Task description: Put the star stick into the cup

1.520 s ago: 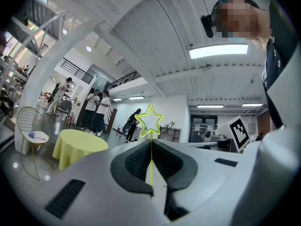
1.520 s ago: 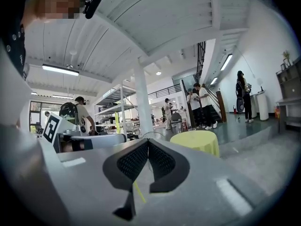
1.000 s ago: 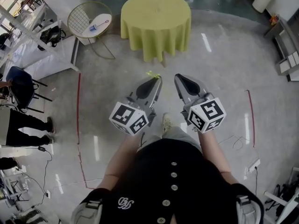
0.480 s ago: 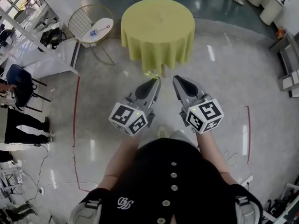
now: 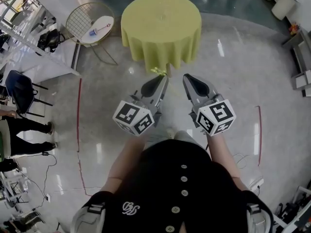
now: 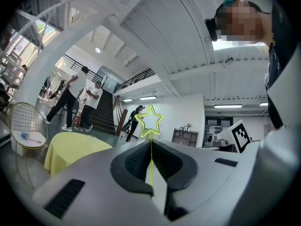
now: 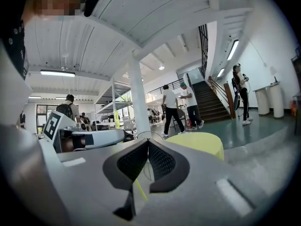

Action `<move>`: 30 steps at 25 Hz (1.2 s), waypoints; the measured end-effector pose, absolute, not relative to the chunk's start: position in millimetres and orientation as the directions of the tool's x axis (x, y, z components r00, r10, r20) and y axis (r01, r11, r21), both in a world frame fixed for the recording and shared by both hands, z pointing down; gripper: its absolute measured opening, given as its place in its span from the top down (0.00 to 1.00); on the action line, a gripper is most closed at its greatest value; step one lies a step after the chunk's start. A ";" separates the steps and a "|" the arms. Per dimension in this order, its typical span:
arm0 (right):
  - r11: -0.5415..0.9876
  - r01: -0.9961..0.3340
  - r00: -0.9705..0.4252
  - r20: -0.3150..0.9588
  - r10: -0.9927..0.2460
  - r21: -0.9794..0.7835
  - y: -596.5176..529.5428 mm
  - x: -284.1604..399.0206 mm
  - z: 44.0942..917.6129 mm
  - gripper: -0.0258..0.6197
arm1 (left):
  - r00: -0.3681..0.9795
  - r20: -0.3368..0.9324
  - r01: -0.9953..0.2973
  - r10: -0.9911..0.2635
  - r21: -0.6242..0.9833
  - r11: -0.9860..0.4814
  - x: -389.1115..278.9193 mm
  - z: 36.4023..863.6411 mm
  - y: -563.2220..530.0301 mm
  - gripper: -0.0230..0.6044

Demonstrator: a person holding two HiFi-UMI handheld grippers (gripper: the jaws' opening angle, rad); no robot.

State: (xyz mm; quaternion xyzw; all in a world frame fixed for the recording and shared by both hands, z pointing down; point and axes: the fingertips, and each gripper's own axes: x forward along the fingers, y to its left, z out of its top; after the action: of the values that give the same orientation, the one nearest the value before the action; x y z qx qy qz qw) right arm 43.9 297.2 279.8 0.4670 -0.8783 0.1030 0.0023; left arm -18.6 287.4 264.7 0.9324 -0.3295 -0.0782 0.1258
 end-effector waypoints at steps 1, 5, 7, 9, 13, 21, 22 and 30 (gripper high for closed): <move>0.536 -0.825 -0.558 0.103 -0.824 -0.181 294.7 47.7 280.8 0.96 | 0.771 -0.060 -0.595 -0.634 0.288 -0.750 -17.4 265.5 284.9 0.94; 0.509 -0.841 -0.532 0.113 -0.839 -0.182 276.5 58.2 282.7 0.96 | 0.773 -0.053 -0.594 -0.632 0.288 -0.751 -18.2 265.6 267.5 0.94; 0.498 -0.848 -0.521 0.110 -0.847 -0.180 262.0 59.9 281.9 0.96 | 0.774 -0.053 -0.593 -0.631 0.287 -0.752 -20.7 264.6 252.8 0.94; 0.491 -0.851 -0.514 0.105 -0.851 -0.188 248.4 60.4 281.9 0.95 | 0.779 -0.052 -0.588 -0.625 0.287 -0.757 -20.3 264.6 238.1 0.94; 0.491 -0.847 -0.518 0.107 -0.849 -0.203 221.4 55.3 286.7 0.96 | 0.787 -0.058 -0.575 -0.614 0.290 -0.765 -16.5 264.8 209.0 0.94; 0.496 -0.847 -0.522 0.124 -0.844 -0.190 145.3 35.2 289.8 0.96 | 0.807 -0.064 -0.544 -0.587 0.307 -0.781 -22.4 266.9 134.7 0.94; 0.496 -0.848 -0.521 0.127 -0.844 -0.189 135.9 33.2 289.4 0.95 | 0.810 -0.064 -0.540 -0.583 0.308 -0.784 -23.0 266.7 125.2 0.94; 0.470 -0.866 -0.494 0.139 -0.858 -0.171 64.1 27.0 285.7 0.95 | 0.835 -0.072 -0.500 -0.545 0.312 -0.808 -24.2 264.3 53.5 0.94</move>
State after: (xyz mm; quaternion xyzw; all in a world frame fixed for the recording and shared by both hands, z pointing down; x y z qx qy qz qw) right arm 27.0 64.1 285.7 0.5028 -0.8572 0.1097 0.0170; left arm -24.2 53.5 264.3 0.9474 -0.2758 -0.0792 0.1418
